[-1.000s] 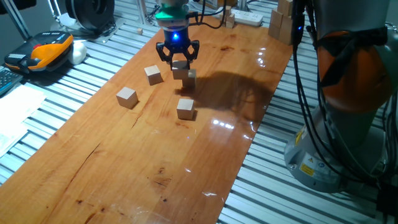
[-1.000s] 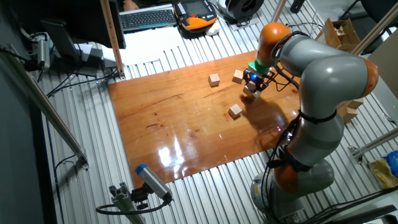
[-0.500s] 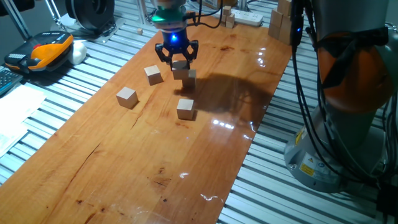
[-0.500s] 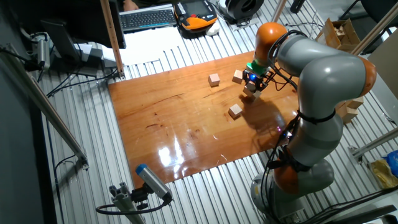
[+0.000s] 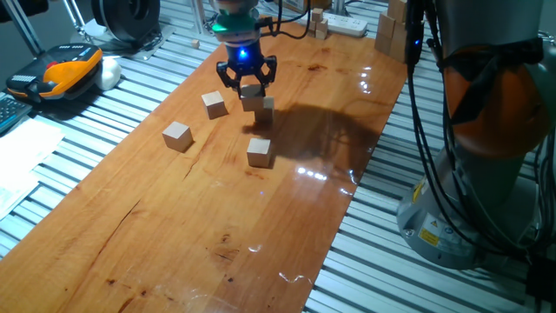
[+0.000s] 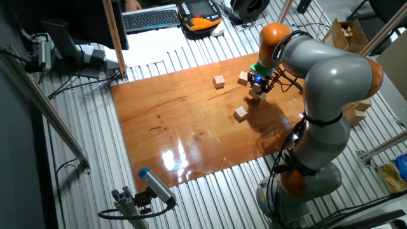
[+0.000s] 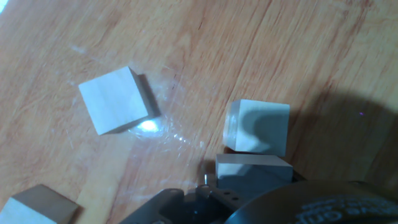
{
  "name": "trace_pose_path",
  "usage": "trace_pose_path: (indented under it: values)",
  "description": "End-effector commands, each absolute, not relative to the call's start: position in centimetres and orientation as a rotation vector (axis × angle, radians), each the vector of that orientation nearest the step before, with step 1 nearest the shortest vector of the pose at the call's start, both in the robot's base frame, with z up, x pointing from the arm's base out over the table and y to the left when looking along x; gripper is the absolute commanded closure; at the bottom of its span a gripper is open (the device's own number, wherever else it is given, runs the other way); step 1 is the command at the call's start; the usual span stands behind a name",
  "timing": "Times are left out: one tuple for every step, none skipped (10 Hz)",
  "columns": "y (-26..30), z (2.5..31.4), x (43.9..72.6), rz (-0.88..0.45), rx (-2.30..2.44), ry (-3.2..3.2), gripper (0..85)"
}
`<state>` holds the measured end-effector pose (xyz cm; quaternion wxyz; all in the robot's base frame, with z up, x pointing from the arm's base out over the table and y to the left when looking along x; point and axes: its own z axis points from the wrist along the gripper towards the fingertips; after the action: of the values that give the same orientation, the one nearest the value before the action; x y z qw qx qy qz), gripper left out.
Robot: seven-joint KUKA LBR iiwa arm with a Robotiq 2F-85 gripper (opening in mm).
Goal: Stack the blocks in a vertical line of five
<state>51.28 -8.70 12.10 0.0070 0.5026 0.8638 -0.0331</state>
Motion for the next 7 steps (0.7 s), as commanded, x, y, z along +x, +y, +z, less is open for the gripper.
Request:
trace_pose_path:
  values:
    - [-8.7, 12.1, 51.2, -0.104, 1.573, 2.701, 85.0]
    - [-8.8, 12.1, 51.1, -0.107, 1.571, 2.702, 85.0]
    - [-9.3, 11.9, 50.9, -0.109, 1.559, 2.706, 85.0]
    - [-9.6, 11.8, 50.8, -0.111, 1.552, 2.707, 85.0]
    - [-9.9, 11.8, 50.8, -0.114, 1.547, 2.709, 85.0]
    - [-10.2, 11.9, 50.8, -0.101, 1.548, 2.711, 85.0]
    - [-10.3, 11.9, 50.8, -0.102, 1.558, 2.705, 85.0]
